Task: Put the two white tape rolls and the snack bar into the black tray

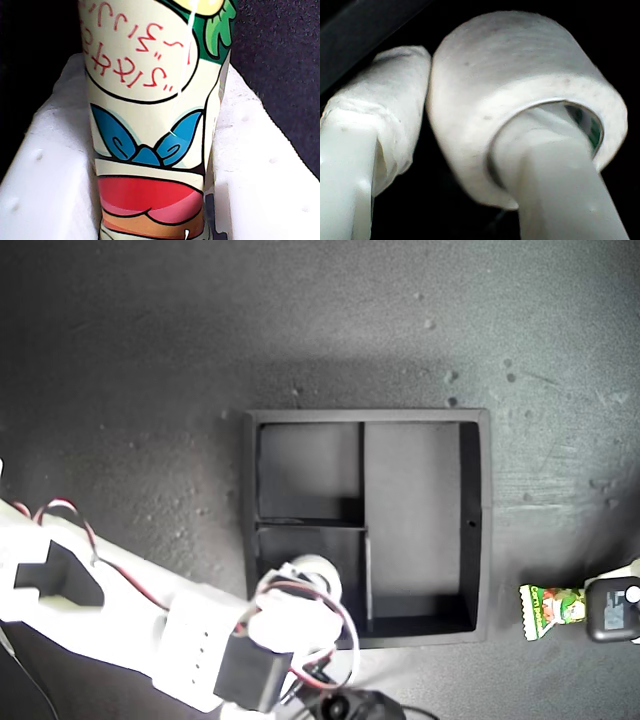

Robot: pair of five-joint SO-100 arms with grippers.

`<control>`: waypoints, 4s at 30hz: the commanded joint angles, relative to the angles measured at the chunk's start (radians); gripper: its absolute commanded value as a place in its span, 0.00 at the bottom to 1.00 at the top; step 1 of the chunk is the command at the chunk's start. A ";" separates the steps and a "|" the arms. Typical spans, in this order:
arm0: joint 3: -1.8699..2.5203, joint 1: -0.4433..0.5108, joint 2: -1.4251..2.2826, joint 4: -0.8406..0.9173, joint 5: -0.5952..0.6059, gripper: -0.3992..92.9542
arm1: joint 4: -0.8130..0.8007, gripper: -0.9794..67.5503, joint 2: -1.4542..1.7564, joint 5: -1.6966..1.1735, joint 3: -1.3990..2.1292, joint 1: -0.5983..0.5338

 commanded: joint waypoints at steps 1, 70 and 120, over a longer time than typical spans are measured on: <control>0.049 0.031 0.078 0.017 -0.035 0.18 | 0.370 0.01 0.103 -0.184 -0.133 0.060; 0.650 0.368 0.729 -0.037 -0.520 0.17 | 0.890 0.01 -0.359 -1.667 -1.388 0.764; 0.330 0.382 0.158 0.015 -0.704 0.19 | 1.042 0.01 -1.166 -1.944 -2.189 0.545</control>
